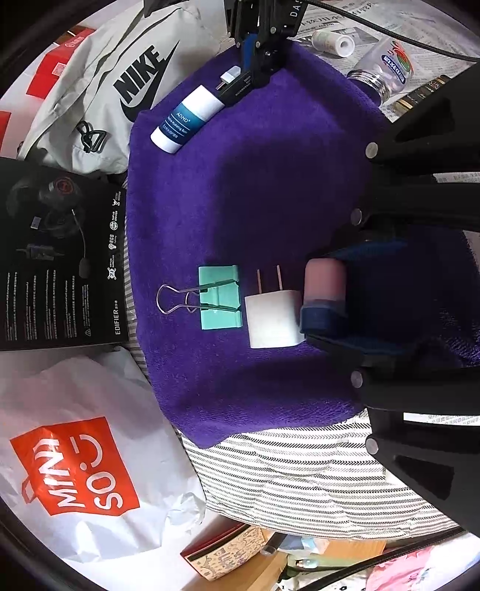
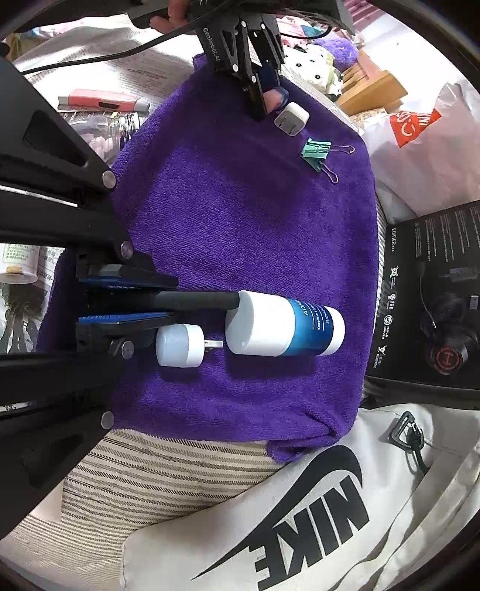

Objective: Organize rigid objects
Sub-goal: 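Open both grippers to set the eraser and black tube on the towel, then grasp the pink marker with the left gripper while the right grasps the white pill bottle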

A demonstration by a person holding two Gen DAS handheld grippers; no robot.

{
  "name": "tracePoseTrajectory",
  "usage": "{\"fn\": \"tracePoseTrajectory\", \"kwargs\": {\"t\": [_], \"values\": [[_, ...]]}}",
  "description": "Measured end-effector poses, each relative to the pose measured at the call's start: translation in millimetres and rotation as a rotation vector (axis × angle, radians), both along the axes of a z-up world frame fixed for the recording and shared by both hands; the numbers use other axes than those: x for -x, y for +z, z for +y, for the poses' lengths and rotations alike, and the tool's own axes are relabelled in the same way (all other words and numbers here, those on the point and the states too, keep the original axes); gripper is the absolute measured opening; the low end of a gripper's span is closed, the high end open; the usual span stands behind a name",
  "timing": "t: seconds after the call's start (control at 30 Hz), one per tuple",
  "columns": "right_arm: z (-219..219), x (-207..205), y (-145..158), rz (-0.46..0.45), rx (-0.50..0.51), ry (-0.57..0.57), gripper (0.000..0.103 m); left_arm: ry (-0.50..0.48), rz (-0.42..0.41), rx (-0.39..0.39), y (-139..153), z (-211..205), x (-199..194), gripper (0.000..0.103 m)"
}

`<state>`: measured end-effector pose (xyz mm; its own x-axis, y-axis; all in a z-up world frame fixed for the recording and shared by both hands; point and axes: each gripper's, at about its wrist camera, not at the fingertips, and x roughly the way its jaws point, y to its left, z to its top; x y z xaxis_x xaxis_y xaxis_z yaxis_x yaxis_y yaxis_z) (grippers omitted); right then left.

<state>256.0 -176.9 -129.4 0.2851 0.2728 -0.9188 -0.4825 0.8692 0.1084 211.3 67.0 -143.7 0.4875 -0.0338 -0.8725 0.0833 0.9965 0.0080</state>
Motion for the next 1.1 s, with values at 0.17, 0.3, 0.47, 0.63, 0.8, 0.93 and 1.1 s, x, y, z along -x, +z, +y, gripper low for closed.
{"fn": "tracePoseTrajectory", "kwargs": {"t": [0.17, 0.3, 0.47, 0.63, 0.8, 0.93, 1.1], "values": [[-3.4, 3.7, 2.7, 0.032, -0.017, 0.016, 0.028, 0.009, 0.015, -0.006, 1.5, -1.5, 3.2, 0.042], [-6.6, 13.4, 7.9, 0.013, 0.000, 0.012, 0.033, 0.004, 0.032, -0.004, 2.3, -4.6, 9.3, 0.048], [-21.5, 35.4, 28.4, -0.026, -0.047, -0.037, 0.035, 0.032, 0.038, -0.001, 5.2, -9.6, 21.0, 0.056], [-33.7, 66.4, 46.5, -0.051, -0.086, -0.060, 0.039, 0.062, 0.016, 0.032, 19.6, -10.4, 41.1, 0.059], [-37.4, 97.5, 46.0, -0.058, -0.085, -0.061, 0.039, 0.063, -0.035, 0.062, 41.9, -16.3, 71.5, 0.061], [-30.7, 108.3, 29.0, -0.046, -0.057, -0.042, 0.039, 0.042, -0.051, 0.056, 52.7, -26.2, 93.4, 0.061], [-25.0, 106.3, 9.0, -0.060, 0.010, -0.042, 0.037, 0.027, -0.031, 0.070, 49.9, -37.2, 114.7, 0.061]]}}
